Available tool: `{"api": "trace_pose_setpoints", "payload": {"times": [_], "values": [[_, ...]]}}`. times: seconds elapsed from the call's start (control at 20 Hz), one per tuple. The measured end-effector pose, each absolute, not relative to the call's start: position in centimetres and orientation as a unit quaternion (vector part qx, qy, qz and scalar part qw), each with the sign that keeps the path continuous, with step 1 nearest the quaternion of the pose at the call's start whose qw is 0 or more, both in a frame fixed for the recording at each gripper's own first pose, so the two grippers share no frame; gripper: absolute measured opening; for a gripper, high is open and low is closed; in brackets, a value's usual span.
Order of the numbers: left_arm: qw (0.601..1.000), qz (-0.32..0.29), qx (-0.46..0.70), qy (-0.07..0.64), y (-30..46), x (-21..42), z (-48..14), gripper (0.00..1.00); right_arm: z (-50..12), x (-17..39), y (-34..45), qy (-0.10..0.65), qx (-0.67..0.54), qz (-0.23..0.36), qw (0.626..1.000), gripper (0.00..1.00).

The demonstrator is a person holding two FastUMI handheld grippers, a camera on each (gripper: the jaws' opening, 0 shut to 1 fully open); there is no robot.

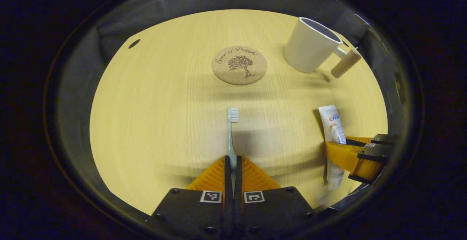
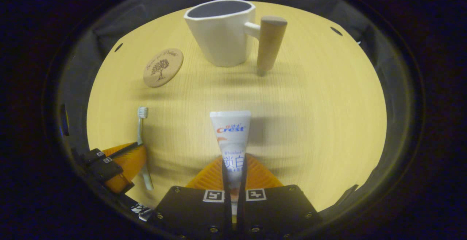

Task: Put the toothbrush and toothpaste on the desktop into the cup, then pick up the cup and place it on the coaster on the desktop.

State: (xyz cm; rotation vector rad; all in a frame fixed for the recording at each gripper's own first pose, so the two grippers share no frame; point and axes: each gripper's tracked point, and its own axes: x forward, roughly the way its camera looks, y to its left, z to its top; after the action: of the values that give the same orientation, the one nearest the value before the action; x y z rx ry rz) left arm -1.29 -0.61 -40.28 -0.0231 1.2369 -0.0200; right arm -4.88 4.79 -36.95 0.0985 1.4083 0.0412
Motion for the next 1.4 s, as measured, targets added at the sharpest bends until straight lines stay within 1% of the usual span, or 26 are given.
{"api": "trace_pose_setpoints", "payload": {"times": [0.2, 0.35, 0.55, 0.8, 1.0, 1.4], "values": [[0.822, -0.009, -0.027, 0.569, -0.5, -1.4, -40.1, 0.08, -36.9, -5.1, 5.0, 0.637, 0.088, 0.015, 0.766, 0.07], [0.825, -0.016, -0.036, 0.564, -0.4, -1.1, -40.1, 0.08, -37.0, -5.0, 4.9, 0.634, 0.084, 0.015, 0.769, 0.07], [0.838, -0.011, -0.029, 0.544, 0.4, -0.8, -38.2, 0.08, -35.7, -4.1, 4.5, 0.612, 0.079, 0.021, 0.787, 0.07], [0.86, -0.011, -0.052, 0.508, 0.7, 0.1, -34.6, 0.08, -31.0, -1.7, 3.8, 0.559, 0.075, 0.029, 0.825, 0.07], [0.871, -0.012, -0.065, 0.487, 0.6, 1.0, -32.3, 0.08, -26.9, 1.4, 4.0, 0.516, 0.09, 0.036, 0.851, 0.07], [0.897, -0.023, -0.081, 0.434, 0.5, 3.6, -26.2, 0.07, -22.4, 6.3, 4.6, 0.465, 0.101, 0.052, 0.878, 0.06]]}}
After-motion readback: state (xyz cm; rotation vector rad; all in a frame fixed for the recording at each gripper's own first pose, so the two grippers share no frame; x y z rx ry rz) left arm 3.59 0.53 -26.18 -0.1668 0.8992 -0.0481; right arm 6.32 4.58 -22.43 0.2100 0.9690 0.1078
